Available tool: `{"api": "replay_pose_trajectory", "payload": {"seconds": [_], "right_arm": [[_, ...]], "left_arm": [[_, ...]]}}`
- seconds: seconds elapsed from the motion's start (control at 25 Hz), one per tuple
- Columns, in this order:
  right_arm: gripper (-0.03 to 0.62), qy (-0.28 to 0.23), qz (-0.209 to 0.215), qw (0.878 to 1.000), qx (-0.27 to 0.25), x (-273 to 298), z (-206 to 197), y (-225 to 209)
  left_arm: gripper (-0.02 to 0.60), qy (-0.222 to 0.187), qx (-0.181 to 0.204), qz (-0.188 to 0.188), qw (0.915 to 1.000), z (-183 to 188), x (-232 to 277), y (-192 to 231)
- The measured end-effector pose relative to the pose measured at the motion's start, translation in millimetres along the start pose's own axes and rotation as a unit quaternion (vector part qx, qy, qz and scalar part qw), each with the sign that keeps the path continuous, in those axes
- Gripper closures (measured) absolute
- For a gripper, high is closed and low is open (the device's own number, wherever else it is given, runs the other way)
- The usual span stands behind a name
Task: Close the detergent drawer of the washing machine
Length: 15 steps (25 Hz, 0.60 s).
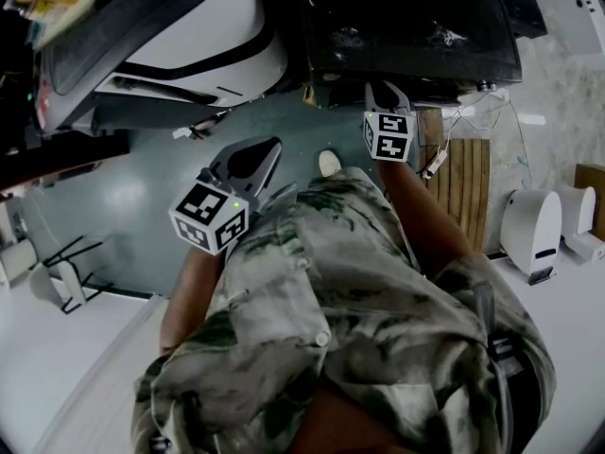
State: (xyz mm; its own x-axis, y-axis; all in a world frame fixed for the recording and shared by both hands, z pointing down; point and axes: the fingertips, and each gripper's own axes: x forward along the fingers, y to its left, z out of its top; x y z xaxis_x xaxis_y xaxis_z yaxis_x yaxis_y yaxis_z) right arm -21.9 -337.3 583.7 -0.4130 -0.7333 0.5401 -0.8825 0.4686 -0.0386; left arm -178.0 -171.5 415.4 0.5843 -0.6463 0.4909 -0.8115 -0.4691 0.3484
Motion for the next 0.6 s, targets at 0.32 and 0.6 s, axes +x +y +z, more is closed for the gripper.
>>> {"api": "replay_pose_trajectory", "payload": {"seconds": [0.32,0.6], "right_arm": [[0.540,0.006,-0.009,1.000,-0.002,5.2,2.3,-4.7],[0.513,0.004,0.008,1.000,-0.024,3.6,0.6,1.0]], "left_arm": [[0.558,-0.001,-0.005,0.004,1.0000,-3.3,-7.3,3.3],[0.558,0.001,-0.005,-0.002,1.0000,-14.1,-18.5,-1.5]]}}
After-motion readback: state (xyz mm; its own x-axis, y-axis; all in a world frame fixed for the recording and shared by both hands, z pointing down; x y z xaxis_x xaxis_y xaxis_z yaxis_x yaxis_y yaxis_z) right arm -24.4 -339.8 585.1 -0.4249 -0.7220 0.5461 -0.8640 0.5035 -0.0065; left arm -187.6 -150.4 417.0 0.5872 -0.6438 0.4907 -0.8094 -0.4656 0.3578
